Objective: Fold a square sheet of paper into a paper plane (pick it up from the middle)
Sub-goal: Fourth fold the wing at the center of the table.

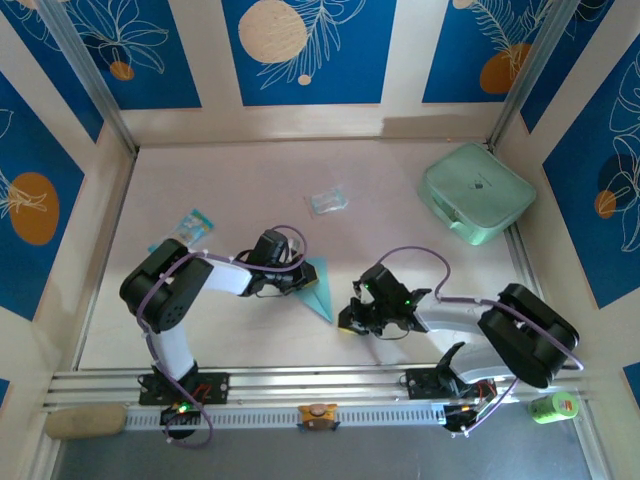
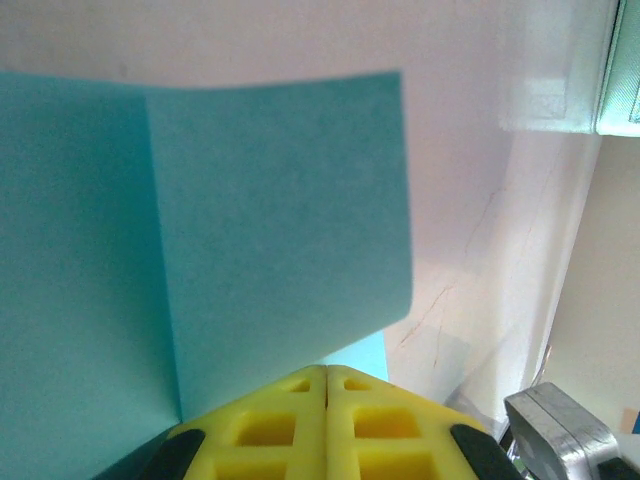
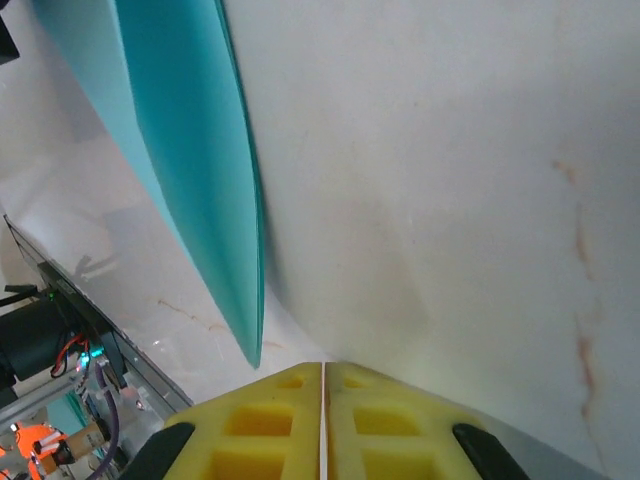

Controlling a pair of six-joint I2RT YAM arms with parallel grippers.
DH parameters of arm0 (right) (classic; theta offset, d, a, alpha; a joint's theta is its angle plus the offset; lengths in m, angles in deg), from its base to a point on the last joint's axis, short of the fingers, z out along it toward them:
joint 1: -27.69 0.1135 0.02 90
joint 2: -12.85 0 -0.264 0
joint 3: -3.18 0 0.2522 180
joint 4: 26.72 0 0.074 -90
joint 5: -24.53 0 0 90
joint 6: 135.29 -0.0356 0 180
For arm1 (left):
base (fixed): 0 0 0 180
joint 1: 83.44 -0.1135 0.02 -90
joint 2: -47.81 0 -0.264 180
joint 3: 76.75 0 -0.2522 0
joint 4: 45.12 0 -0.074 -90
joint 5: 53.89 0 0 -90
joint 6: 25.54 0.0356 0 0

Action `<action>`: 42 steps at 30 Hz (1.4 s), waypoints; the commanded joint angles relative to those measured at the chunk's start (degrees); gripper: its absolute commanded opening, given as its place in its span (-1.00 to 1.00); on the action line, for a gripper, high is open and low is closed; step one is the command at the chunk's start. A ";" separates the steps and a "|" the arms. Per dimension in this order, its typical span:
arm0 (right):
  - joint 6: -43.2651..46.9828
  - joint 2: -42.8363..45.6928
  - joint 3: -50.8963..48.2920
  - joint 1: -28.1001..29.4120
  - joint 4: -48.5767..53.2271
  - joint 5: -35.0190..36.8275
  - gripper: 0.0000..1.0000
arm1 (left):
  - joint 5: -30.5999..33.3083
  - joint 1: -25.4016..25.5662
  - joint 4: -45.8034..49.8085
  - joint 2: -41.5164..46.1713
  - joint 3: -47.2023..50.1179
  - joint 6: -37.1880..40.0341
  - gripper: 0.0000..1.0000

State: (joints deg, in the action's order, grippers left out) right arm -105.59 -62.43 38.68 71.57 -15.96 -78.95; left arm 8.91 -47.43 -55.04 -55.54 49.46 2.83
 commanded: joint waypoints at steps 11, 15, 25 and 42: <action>5.42 -10.08 13.47 -1.69 -2.18 -4.60 -0.94 | 1.76 -0.33 2.23 -1.50 1.18 0.13 -0.91; 6.18 -15.85 17.12 -1.69 -2.28 -4.84 -0.94 | 1.76 -0.37 2.41 -1.50 1.01 0.19 -0.91; 4.67 -19.57 10.71 -1.35 -4.65 -2.79 -0.95 | 1.76 -0.50 2.68 -1.42 1.01 0.47 -0.91; 1.93 -12.59 0.50 1.44 -7.66 -2.41 -0.94 | 2.13 -0.86 1.80 -2.12 1.80 -0.33 -0.91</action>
State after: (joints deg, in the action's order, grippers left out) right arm -102.99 -75.90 42.11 71.70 -31.39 -80.68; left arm 7.82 -47.40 -55.25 -55.56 49.77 2.79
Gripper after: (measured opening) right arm 0.042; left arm 0.045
